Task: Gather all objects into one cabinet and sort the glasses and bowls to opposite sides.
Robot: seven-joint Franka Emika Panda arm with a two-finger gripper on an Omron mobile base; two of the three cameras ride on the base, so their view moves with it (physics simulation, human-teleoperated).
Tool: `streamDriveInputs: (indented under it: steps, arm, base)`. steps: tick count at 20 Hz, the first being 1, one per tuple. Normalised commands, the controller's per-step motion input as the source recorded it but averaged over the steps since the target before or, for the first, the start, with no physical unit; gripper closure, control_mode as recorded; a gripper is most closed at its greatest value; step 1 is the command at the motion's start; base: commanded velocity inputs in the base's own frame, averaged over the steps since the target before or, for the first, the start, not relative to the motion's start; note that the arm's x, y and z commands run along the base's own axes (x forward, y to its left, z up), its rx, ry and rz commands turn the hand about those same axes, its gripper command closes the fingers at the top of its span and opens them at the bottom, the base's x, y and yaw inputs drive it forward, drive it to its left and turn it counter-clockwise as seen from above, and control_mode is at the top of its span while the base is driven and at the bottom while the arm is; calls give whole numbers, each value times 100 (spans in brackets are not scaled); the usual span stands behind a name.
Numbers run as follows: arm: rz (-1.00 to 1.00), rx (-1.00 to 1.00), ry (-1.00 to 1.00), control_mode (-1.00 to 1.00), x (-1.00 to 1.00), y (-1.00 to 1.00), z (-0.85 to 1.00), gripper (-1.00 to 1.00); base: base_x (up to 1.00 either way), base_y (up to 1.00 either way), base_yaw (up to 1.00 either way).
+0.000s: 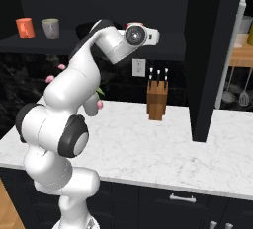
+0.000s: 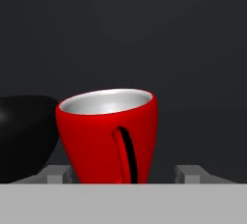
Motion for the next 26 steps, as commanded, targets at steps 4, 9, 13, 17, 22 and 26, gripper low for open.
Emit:
streamDriveInputs:
  steps: [4,9,13,17,22,26]
  arm:
    - [0,0,0,-100,0,0,0,100]
    - [0,0,0,-100,0,0,0,100]
    - [0,0,0,-100,0,0,0,100]
    - [0,0,0,-100,0,0,0,100]
    - [0,0,0,-100,-26,0,0,100]
    - [0,0,0,-100,-83,0,0,100]
  base:
    - [0,0,0]
    - [0,0,0]
    - [0,0,0]
    - [0,0,0]
    - [0,0,0]
    - [0,0,0]
